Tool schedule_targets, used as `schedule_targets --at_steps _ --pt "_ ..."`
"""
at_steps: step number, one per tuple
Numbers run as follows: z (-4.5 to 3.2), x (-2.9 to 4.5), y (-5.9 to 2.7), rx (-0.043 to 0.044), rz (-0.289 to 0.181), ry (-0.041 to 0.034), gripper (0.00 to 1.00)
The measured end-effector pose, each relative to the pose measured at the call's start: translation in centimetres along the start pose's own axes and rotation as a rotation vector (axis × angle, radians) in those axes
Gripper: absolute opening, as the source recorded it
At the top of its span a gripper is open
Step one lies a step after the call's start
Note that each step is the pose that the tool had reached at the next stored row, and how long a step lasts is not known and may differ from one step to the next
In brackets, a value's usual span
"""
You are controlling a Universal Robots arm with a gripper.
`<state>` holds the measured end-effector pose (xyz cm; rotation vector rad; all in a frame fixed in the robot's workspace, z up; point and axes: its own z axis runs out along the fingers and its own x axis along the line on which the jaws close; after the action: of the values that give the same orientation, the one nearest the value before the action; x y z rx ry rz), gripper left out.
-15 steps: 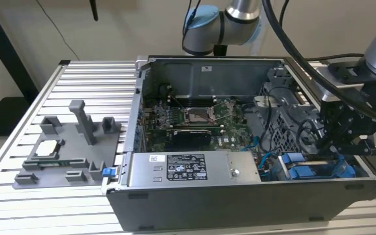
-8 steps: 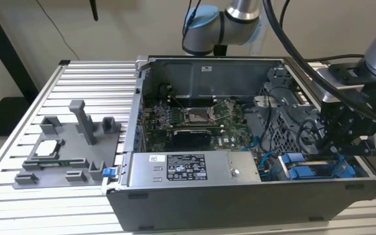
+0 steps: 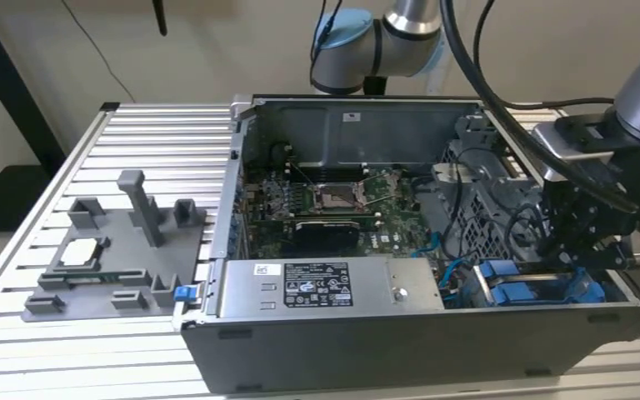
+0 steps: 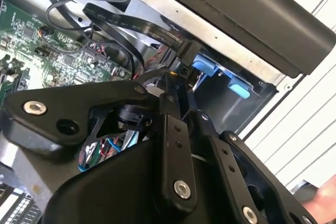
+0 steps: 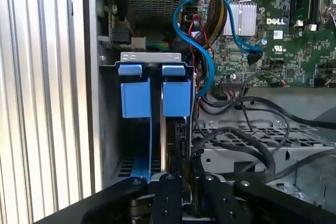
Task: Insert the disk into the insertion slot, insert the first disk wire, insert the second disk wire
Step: 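Insert the first disk wire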
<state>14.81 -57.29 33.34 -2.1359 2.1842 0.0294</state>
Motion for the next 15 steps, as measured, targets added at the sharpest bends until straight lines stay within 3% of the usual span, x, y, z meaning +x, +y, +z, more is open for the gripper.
schedule_targets --at_steps 8,13,15 --pt "-3.68 -0.32 -0.18 0.0 0.0 0.0012 1.0" --pt "-3.9 -0.35 -0.29 0.0 0.0 0.0013 1.0" --pt "-3.88 -0.37 -0.97 -0.0018 0.0 0.0014 1.0"
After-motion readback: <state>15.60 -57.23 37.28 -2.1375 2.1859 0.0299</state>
